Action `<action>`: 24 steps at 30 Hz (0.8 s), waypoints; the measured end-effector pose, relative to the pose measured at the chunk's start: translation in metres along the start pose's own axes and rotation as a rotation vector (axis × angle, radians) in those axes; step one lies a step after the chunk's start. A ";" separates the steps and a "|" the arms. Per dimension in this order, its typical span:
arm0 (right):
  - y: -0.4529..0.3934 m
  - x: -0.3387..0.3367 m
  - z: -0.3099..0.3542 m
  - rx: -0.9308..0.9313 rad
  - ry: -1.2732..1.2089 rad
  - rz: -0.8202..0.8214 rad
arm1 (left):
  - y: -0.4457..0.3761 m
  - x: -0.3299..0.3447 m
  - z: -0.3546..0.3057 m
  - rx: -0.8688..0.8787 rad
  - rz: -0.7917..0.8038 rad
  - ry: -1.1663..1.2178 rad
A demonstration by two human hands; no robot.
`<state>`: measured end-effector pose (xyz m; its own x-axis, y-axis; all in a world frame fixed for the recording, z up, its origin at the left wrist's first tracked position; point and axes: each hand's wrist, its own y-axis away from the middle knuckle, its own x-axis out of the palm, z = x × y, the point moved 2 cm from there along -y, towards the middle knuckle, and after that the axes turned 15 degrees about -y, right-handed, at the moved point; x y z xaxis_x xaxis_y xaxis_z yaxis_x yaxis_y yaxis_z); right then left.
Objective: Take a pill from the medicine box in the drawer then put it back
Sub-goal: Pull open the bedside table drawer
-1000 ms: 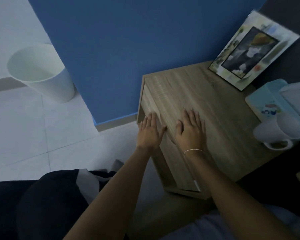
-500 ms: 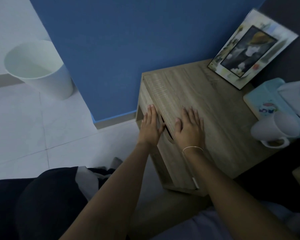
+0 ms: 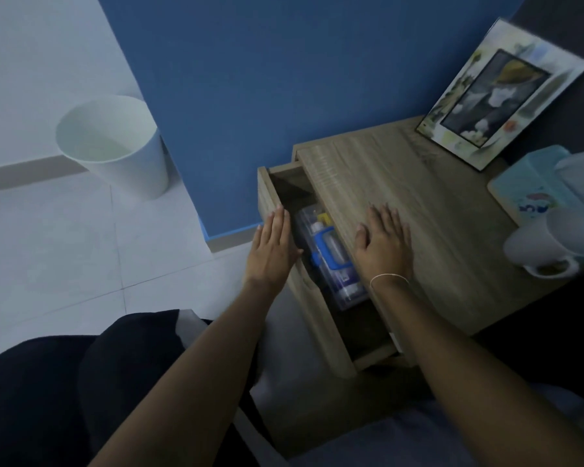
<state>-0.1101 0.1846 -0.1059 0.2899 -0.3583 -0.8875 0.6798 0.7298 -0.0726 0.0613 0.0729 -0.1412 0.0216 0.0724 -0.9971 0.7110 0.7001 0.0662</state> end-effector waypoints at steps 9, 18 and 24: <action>0.001 0.004 -0.002 -0.013 -0.023 -0.045 | 0.017 -0.024 0.025 0.030 0.103 -0.099; 0.000 0.007 -0.004 -0.040 -0.039 -0.099 | 0.036 -0.032 0.050 -0.014 0.175 -0.132; 0.000 0.006 -0.002 -0.034 -0.003 -0.037 | 0.051 -0.028 0.073 -0.062 0.168 -0.124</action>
<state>-0.1098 0.1835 -0.1125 0.2674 -0.3870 -0.8824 0.6669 0.7354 -0.1205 0.1480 0.0548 -0.1122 0.2250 0.1066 -0.9685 0.6460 0.7278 0.2302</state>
